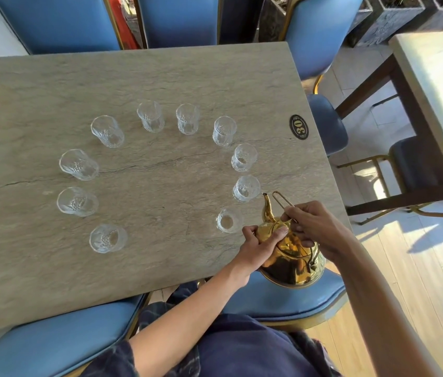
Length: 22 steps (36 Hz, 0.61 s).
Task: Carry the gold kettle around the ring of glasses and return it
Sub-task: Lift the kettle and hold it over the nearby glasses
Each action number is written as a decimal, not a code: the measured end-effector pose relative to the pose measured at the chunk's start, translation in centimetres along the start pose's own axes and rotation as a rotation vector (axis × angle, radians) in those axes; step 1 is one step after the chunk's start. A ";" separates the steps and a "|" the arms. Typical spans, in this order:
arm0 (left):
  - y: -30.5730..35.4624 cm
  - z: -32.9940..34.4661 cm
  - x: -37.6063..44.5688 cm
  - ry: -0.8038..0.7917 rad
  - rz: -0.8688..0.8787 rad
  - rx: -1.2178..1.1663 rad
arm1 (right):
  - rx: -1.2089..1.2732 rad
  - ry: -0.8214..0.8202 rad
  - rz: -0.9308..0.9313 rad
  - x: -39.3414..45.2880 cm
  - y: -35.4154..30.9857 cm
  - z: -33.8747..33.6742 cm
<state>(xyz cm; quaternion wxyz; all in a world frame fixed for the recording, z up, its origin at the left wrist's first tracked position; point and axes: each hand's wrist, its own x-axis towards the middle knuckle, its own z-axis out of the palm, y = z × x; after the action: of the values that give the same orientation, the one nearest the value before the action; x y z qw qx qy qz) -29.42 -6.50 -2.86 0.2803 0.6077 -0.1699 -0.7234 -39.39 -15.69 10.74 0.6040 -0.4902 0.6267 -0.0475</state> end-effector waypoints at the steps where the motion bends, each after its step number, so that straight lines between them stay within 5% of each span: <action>1: 0.0 0.0 0.0 0.003 0.001 -0.001 | 0.001 0.001 0.001 0.0 0.0 0.0; 22: -0.3 -0.3 0.3 -0.010 0.001 -0.052 | -0.010 0.018 0.007 0.1 -0.2 0.3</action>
<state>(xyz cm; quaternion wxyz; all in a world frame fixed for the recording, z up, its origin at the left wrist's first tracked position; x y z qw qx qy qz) -29.26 -6.43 -3.33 0.2955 0.5965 -0.1527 -0.7305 -38.97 -15.71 10.74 0.5959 -0.4905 0.6341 -0.0465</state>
